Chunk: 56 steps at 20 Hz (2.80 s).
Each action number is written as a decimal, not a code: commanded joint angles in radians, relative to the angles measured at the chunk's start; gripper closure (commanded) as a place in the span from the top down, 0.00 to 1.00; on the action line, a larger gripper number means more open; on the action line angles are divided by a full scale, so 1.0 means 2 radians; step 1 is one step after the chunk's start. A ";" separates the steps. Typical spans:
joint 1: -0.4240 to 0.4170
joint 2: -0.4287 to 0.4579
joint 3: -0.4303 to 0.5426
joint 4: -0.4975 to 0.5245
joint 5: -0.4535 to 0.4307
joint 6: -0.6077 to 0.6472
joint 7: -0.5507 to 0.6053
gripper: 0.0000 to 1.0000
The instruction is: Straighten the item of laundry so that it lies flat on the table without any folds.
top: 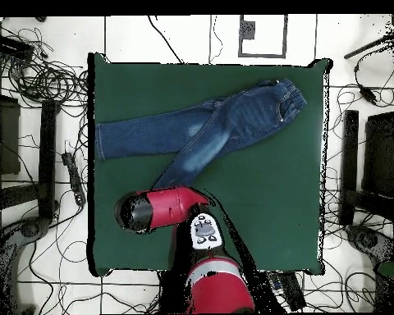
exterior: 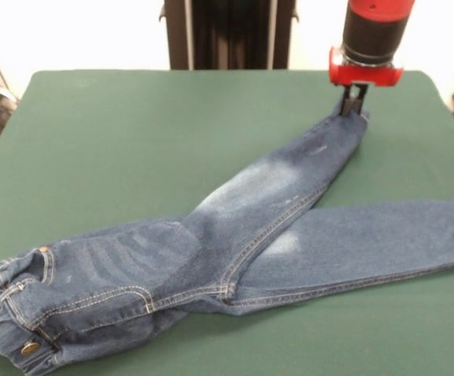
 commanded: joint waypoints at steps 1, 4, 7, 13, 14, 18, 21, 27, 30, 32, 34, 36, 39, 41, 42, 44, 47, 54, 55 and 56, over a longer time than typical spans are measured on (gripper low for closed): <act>0.004 0.024 0.059 0.013 -0.006 -0.020 0.015 0.00; 0.000 0.018 0.062 0.020 -0.007 -0.020 0.012 0.00; 0.003 0.016 0.059 0.028 -0.010 -0.025 0.015 0.00; 0.009 0.013 0.054 0.045 -0.019 -0.039 0.019 0.00; 0.009 0.011 0.054 0.050 -0.019 -0.041 0.020 0.00; 0.008 0.003 0.056 0.067 -0.022 -0.047 0.020 0.00; 0.009 0.004 0.055 0.077 -0.027 -0.058 0.022 0.00; 0.006 -0.002 0.056 0.104 -0.036 -0.080 0.029 0.00; 0.007 -0.004 0.056 0.118 -0.039 -0.093 0.036 0.00; 0.010 -0.004 0.054 0.124 -0.040 -0.101 0.039 0.00; 0.014 0.000 0.052 0.127 -0.041 -0.110 0.042 0.00; 0.017 0.003 0.050 0.130 -0.042 -0.118 0.044 0.00; 0.019 0.008 0.048 0.133 -0.043 -0.128 0.047 0.00; 0.019 0.011 0.047 0.134 -0.044 -0.133 0.048 0.00; 0.019 0.012 0.046 0.135 -0.045 -0.136 0.048 0.00; 0.018 0.013 0.046 0.138 -0.047 -0.139 0.048 0.00; 0.017 0.014 0.044 0.145 -0.052 -0.145 0.048 0.00; 0.016 0.021 0.035 0.167 -0.066 -0.175 0.052 0.00; 0.017 0.021 0.033 0.171 -0.067 -0.180 0.053 0.00; 0.017 0.022 0.031 0.174 -0.069 -0.184 0.053 0.00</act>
